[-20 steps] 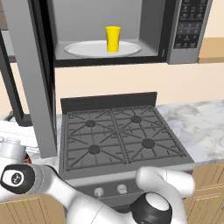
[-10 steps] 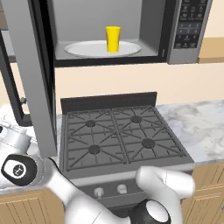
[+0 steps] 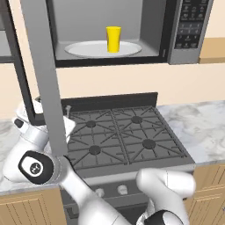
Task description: Place the microwavable item in the microwave. Then, close the microwave door and press the start button.
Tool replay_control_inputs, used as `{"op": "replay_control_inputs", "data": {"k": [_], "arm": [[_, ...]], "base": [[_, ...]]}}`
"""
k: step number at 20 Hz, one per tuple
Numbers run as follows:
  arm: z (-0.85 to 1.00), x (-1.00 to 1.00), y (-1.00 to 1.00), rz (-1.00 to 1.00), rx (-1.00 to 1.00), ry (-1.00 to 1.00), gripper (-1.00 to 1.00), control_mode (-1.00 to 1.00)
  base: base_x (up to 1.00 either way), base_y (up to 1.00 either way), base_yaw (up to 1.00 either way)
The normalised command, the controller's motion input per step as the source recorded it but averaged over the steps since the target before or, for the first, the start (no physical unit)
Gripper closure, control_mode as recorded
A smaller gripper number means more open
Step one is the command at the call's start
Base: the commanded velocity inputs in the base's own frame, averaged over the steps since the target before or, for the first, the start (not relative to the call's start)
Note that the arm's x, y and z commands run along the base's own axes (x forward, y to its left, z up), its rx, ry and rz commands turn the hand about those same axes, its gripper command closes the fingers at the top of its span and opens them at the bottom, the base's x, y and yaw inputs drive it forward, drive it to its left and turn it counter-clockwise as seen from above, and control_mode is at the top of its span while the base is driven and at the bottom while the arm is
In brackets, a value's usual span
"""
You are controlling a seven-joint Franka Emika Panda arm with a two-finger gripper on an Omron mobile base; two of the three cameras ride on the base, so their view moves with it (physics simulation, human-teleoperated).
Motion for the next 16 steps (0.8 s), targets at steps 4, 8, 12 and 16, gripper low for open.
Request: {"op": "replay_control_inputs", "data": {"k": [4, 8, 12, 16], "arm": [[0.34, -0.31, -1.00, 0.03, 0.17, -0.14, -1.00, -1.00], [0.36, -0.17, -1.00, 0.07, 0.17, -0.12, -1.00, -1.00], [0.38, -0.01, -0.98, 0.11, 0.19, -0.08, -1.00, -1.00], [0.34, 0.00, -0.91, 0.16, 0.24, -0.01, -1.00, -1.00]], "base": [[0.00, 0.00, 0.00], [0.00, 0.00, 0.00], [0.00, 0.00, 0.00], [0.00, 0.00, 0.00]]}}
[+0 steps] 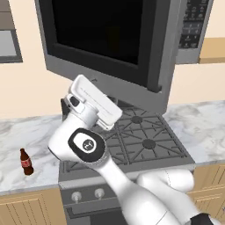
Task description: Place the microwavable item in the microwave. Then, close the microwave door and press the start button.
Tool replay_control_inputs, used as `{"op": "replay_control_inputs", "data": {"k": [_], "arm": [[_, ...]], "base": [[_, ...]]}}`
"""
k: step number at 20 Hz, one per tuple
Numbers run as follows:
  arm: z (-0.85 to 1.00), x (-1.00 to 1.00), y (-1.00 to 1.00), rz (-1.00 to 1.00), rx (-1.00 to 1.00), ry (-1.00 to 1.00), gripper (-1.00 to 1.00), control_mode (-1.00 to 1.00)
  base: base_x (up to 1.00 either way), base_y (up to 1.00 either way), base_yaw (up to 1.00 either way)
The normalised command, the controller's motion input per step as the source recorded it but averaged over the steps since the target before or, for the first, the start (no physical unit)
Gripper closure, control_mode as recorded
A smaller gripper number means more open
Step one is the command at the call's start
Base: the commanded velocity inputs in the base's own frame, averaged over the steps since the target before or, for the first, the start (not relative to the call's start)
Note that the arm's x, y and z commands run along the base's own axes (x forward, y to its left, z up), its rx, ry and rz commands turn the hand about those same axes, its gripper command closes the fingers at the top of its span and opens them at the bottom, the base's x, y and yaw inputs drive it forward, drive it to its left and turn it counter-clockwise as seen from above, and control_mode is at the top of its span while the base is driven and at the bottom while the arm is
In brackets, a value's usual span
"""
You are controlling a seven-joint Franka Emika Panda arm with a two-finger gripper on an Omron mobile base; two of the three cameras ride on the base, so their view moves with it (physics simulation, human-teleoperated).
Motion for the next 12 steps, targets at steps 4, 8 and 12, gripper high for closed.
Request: {"op": "replay_control_inputs", "data": {"k": [4, 8, 12], "arm": [[0.33, 0.00, -0.84, 0.21, 0.30, 0.00, -1.00, -1.00], [0.23, 0.00, -0.76, 0.21, 0.32, 0.00, -1.00, -1.00], [0.12, 0.13, -0.62, 0.20, 0.33, 0.00, -1.00, -1.00]], "base": [[0.00, 0.00, 0.00], [0.00, 0.00, 0.00], [0.00, 0.00, 0.00]]}}
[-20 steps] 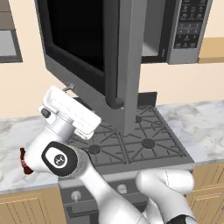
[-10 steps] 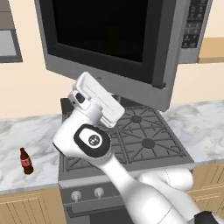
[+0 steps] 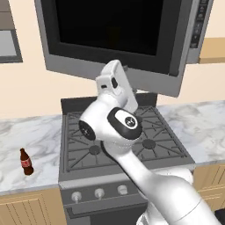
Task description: Place the microwavable item in the microwave. Then, close the microwave door and press the start button.
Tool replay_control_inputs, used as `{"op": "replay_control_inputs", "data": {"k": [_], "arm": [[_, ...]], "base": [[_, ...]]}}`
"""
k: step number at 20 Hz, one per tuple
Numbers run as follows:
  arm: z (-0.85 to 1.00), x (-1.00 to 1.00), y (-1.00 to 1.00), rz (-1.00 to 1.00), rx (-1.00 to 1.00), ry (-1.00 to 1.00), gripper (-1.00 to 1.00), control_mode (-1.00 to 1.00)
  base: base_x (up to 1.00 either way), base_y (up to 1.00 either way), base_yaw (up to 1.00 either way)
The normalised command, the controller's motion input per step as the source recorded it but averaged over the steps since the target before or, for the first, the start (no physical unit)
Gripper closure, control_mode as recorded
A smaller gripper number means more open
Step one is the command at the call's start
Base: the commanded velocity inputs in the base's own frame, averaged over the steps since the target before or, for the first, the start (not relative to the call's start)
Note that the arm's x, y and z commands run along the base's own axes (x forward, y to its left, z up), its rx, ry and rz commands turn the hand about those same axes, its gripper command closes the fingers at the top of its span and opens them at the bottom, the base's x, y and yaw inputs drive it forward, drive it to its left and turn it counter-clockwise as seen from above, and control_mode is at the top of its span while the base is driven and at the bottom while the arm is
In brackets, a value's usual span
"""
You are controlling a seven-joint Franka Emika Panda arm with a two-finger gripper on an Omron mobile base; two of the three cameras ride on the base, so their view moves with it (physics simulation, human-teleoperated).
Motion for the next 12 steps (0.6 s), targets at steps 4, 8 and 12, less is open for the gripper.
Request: {"op": "replay_control_inputs", "data": {"k": [4, 8, 12], "arm": [[0.04, 0.36, -0.57, 0.18, 0.32, 0.03, -1.00, -1.00], [0.06, 0.62, -0.58, 0.20, 0.28, 0.02, -1.00, -1.00], [0.00, 0.78, -0.44, 0.20, 0.22, 0.02, -1.00, -1.00]], "base": [[0.00, 0.00, 0.00], [0.00, 0.00, 0.00], [0.00, 0.00, 0.00]]}}
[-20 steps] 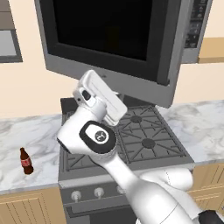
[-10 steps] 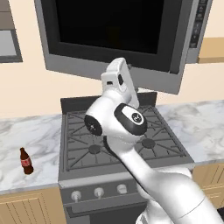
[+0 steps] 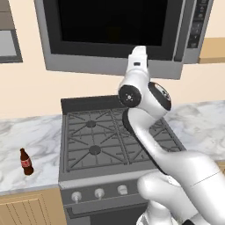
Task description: Place the microwavable item in the microwave. Then, close the microwave door and press the start button.
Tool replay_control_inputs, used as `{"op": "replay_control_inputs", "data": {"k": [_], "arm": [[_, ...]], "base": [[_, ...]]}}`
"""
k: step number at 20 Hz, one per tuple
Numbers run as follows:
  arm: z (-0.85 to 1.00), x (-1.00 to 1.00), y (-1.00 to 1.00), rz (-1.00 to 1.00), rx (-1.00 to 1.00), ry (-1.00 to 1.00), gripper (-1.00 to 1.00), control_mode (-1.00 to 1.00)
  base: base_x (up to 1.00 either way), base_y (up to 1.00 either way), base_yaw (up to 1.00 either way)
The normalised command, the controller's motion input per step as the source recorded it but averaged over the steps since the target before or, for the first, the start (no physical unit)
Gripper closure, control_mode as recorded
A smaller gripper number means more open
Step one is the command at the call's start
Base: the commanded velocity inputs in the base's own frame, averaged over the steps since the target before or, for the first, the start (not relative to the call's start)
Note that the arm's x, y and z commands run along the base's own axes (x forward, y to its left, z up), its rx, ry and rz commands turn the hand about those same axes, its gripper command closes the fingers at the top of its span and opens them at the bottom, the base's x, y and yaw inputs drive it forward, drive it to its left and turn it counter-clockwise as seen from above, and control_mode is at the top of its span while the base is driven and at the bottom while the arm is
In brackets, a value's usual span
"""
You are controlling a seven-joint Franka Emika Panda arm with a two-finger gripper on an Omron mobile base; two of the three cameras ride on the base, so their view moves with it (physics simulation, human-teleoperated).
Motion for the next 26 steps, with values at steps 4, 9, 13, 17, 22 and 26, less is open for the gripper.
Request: {"op": "replay_control_inputs", "data": {"k": [4, 9, 13, 17, 22, 26], "arm": [[0.00, 0.93, -0.02, 0.26, 0.07, 0.03, -1.00, -1.00], [0.00, 0.99, 0.01, 0.27, 0.03, 0.05, -1.00, -1.00], [0.01, 0.87, 0.16, 0.20, 0.00, 0.18, -1.00, -1.00], [0.08, 0.53, 0.05, 0.16, 0.00, 0.24, -1.00, -1.00], [0.08, -0.18, -0.01, 0.15, 0.00, 0.14, -1.00, -1.00], [0.29, -0.97, -0.09, 0.18, 0.00, 0.00, -1.00, -1.00]], "base": [[0.00, 0.00, 0.00], [0.00, 0.00, 0.00], [0.00, 0.00, 0.00], [0.00, 0.00, 0.00], [0.00, 0.00, 0.00], [0.00, 0.00, 0.00]]}}
